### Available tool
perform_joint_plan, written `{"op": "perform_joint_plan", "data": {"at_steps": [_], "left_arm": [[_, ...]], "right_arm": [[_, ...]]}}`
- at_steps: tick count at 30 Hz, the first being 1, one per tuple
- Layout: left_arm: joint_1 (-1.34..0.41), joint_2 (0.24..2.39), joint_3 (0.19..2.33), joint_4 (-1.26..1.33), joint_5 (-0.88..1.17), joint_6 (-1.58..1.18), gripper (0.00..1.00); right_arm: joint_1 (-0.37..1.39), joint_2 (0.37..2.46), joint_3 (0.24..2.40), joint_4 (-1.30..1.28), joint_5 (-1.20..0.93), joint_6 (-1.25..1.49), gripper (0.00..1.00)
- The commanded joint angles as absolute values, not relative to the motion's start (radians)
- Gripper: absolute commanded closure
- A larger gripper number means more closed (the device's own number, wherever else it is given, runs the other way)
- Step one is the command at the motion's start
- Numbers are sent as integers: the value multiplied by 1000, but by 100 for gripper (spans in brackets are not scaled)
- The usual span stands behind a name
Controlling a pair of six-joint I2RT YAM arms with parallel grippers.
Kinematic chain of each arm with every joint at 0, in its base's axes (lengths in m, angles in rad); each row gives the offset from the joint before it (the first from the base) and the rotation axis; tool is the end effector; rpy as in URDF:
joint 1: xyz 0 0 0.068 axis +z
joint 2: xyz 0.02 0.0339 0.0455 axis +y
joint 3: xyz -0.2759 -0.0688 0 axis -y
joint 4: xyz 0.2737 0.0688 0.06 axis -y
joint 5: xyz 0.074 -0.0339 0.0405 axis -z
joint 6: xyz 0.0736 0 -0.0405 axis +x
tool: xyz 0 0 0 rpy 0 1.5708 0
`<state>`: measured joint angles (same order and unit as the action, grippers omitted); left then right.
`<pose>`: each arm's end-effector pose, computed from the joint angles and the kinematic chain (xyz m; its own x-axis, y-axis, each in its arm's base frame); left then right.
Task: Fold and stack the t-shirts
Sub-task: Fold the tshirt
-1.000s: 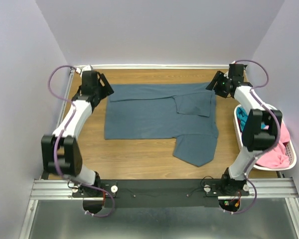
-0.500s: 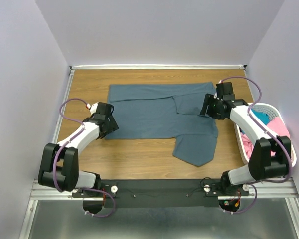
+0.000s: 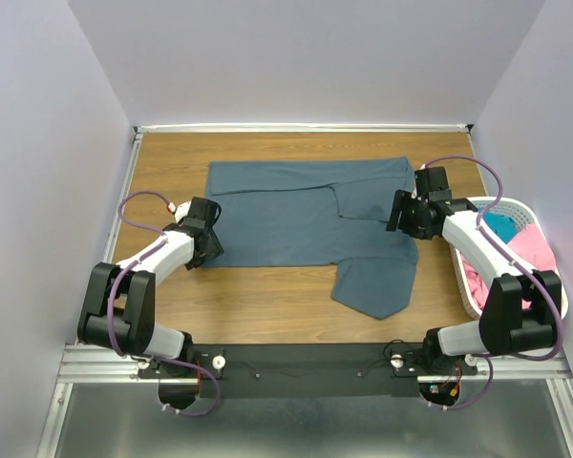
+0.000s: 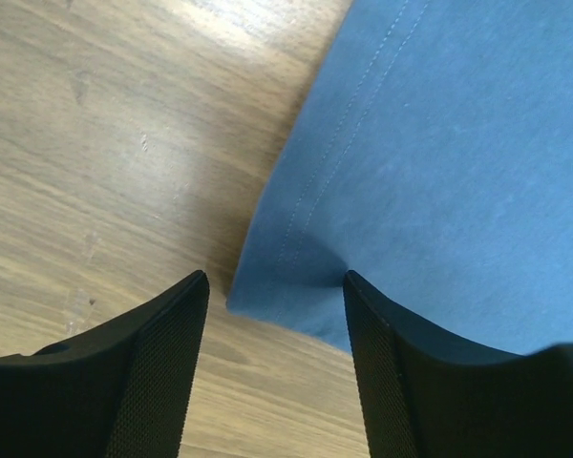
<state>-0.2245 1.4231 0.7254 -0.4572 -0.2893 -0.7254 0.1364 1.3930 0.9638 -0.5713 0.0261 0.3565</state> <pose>0.2836 -0.0432 0.1243 -0.7343 -0.4846 -0.4754 -0.5161 0.8534 -0.0728 0.3220 0.0423 0.2015 -0.8241 0.2390 -0.5136 0.1767 0.9698 0.1678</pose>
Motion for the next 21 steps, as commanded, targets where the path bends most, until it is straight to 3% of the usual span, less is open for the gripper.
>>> {"op": "perform_joint_plan", "data": {"at_steps": [1,9,12,16,21], "left_arm": [[-229,1402,729,-483,-331,-739,37],[-229,1462,736,-486,-307,-730,44],[-229,1479,727,-482,-287,-729,57],[-229,1468,730,-492,-276,-724,89],[-222,1407,733,-522,-319,-727,96]], "right_arm": [[140,1368,959,-583,54,345,26],[138,1367,950,-583,48,345,26],[140,1359,943,-581,64,347,26],[138,1370,933,-581,80,373,26],[140,1359,902,-583,127,405,26]]}}
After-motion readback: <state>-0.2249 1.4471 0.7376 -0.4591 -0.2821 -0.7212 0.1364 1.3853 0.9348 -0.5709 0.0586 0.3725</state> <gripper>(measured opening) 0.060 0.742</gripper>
